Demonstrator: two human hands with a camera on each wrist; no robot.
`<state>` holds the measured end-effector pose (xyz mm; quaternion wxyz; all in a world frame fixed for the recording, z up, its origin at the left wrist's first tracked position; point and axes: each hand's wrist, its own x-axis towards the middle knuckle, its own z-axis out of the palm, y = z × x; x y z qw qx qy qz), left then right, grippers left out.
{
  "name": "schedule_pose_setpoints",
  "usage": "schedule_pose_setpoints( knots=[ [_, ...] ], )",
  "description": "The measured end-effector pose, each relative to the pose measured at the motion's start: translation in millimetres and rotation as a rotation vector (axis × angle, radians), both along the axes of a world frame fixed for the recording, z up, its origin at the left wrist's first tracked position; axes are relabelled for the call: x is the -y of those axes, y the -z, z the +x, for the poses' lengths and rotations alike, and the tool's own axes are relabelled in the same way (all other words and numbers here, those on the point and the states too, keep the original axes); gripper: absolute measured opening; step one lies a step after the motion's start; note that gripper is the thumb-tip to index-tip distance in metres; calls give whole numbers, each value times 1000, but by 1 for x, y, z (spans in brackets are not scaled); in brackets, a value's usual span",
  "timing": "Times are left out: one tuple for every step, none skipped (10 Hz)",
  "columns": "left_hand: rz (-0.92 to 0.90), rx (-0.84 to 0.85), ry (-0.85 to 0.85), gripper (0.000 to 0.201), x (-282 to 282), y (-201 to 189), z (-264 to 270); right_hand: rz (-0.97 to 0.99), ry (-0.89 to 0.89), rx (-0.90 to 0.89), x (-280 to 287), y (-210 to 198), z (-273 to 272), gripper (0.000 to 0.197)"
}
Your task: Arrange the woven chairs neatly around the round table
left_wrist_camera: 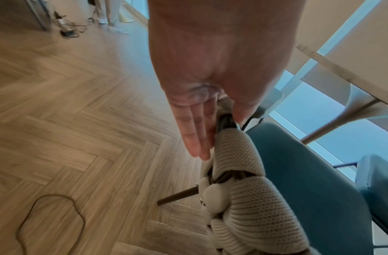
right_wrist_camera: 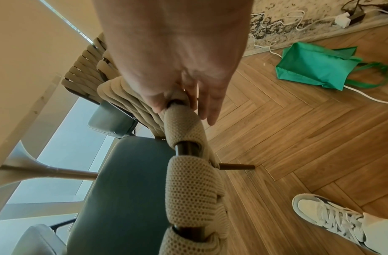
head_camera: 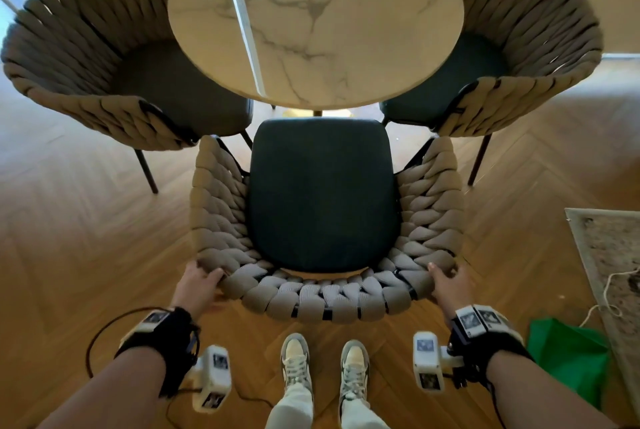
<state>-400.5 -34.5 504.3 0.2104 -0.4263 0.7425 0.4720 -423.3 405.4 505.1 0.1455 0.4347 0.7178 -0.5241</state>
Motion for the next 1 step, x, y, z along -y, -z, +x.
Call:
schedule_pose_setpoints(
  knots=[
    [84,30,3,30,9,-16,29,5,32,28,-19,3,6,69]
  ],
)
